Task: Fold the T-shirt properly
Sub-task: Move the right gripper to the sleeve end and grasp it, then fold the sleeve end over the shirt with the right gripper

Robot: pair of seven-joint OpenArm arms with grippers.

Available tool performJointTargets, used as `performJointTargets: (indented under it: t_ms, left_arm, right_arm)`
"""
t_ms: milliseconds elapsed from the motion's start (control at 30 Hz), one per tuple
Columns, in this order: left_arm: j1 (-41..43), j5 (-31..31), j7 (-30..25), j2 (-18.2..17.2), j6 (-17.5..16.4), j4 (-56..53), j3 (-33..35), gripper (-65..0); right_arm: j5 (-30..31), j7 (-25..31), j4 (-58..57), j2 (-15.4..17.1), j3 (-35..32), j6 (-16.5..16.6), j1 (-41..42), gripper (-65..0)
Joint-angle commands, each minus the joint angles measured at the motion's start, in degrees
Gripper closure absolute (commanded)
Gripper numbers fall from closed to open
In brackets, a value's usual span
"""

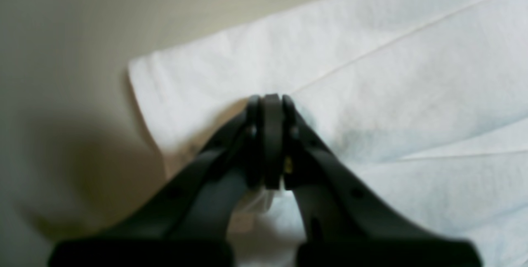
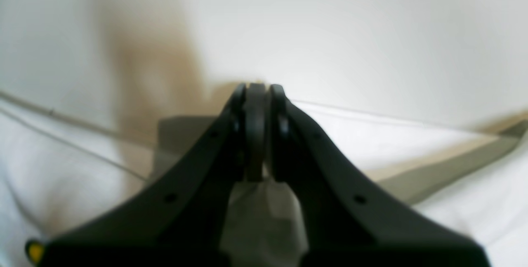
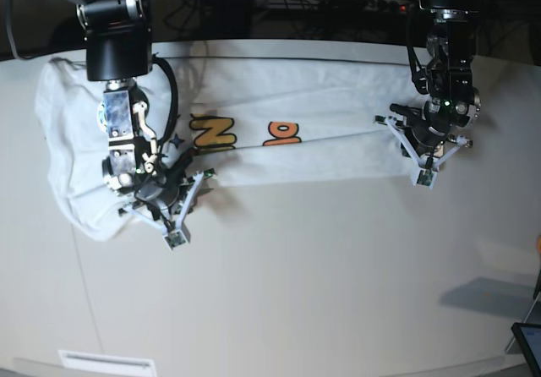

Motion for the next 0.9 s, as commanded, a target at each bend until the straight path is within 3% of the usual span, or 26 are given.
performJointTargets:
  t_ms: [0, 133, 400, 500, 867]
  left_arm:
    - [-0.1, 0.3, 1.3, -0.5, 0.0, 0.2, -0.1, 0.0]
    - [-0.1, 0.4, 1.3, -0.5, 0.0, 0.2, -0.1, 0.0]
    - [-0.1, 0.4, 1.3, -0.4, 0.0, 0.2, 0.1, 0.0]
    - [-0.1, 0.4, 1.3, -0.4, 0.0, 0.2, 0.1, 0.0]
    - [-0.2, 0.4, 1.3, -0.6, 0.0, 0.2, 0.4, 0.0]
  right_arm:
    - [0.4, -0.5, 3.4, -0.2, 0.0, -0.1, 1.7, -0.3]
    - [0.4, -6.3, 10.1, -0.2, 0.0, -0.1, 1.3, -0.3]
    - [0.4, -12.0, 18.7, -0.2, 0.0, -0.3, -0.7, -0.3]
    - [0.4, -14.6, 21.9, -0.2, 2.8, -0.4, -1.7, -0.3]
    - [0.4, -17.9, 30.8, -0.3, 7.2, -0.2, -8.8, -0.3]
